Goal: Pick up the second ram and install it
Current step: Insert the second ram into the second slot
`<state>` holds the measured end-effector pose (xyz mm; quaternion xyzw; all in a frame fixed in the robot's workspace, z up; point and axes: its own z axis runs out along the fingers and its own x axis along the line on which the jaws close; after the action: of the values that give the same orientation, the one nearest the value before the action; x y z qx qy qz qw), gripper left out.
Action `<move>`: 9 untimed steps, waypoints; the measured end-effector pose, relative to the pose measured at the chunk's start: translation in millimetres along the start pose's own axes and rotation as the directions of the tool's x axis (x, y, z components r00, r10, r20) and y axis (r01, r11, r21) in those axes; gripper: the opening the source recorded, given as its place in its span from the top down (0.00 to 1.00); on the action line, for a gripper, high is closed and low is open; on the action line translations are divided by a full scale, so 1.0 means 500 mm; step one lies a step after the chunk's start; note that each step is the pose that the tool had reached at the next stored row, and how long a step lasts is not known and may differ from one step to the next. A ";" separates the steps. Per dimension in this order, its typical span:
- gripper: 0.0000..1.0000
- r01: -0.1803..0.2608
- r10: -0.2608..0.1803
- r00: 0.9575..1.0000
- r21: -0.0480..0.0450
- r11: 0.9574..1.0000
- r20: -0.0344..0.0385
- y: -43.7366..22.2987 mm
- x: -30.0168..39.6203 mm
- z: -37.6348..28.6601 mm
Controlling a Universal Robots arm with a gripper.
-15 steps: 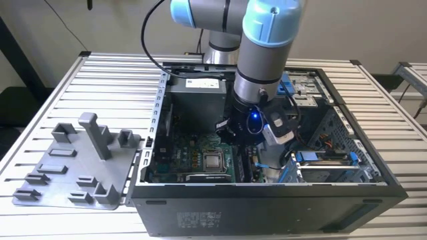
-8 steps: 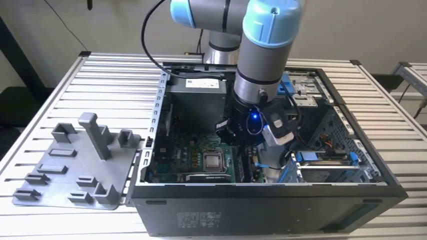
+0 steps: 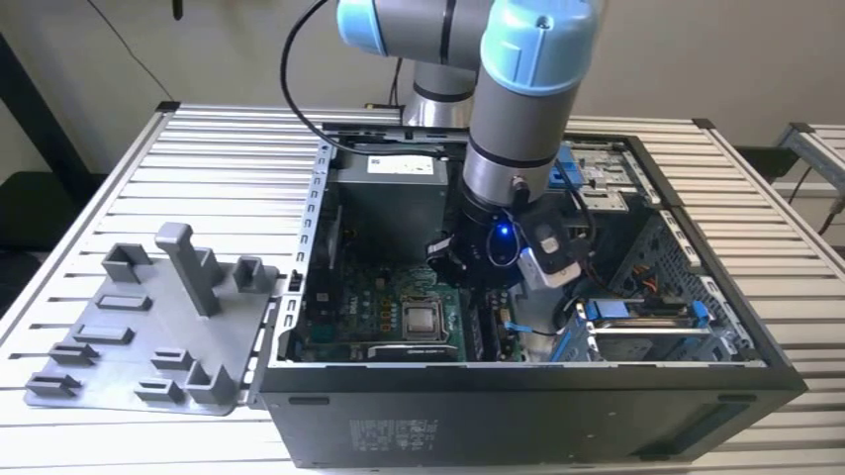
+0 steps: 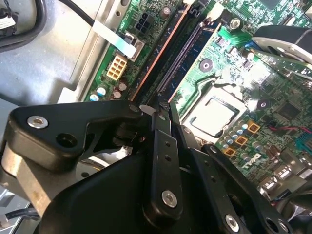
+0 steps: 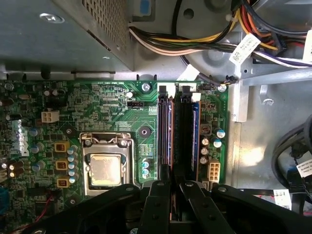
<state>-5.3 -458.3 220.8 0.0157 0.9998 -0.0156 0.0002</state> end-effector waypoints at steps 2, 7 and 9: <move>0.86 -0.003 0.003 1.000 0.000 1.000 0.000 0.000 0.000 0.001; 0.86 -0.005 0.005 1.000 0.000 1.000 0.000 0.002 0.000 0.007; 0.86 -0.005 0.005 1.000 0.000 1.000 0.000 0.002 0.000 0.009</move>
<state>-5.1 -457.3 216.1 0.0182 0.9997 -0.0157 0.0002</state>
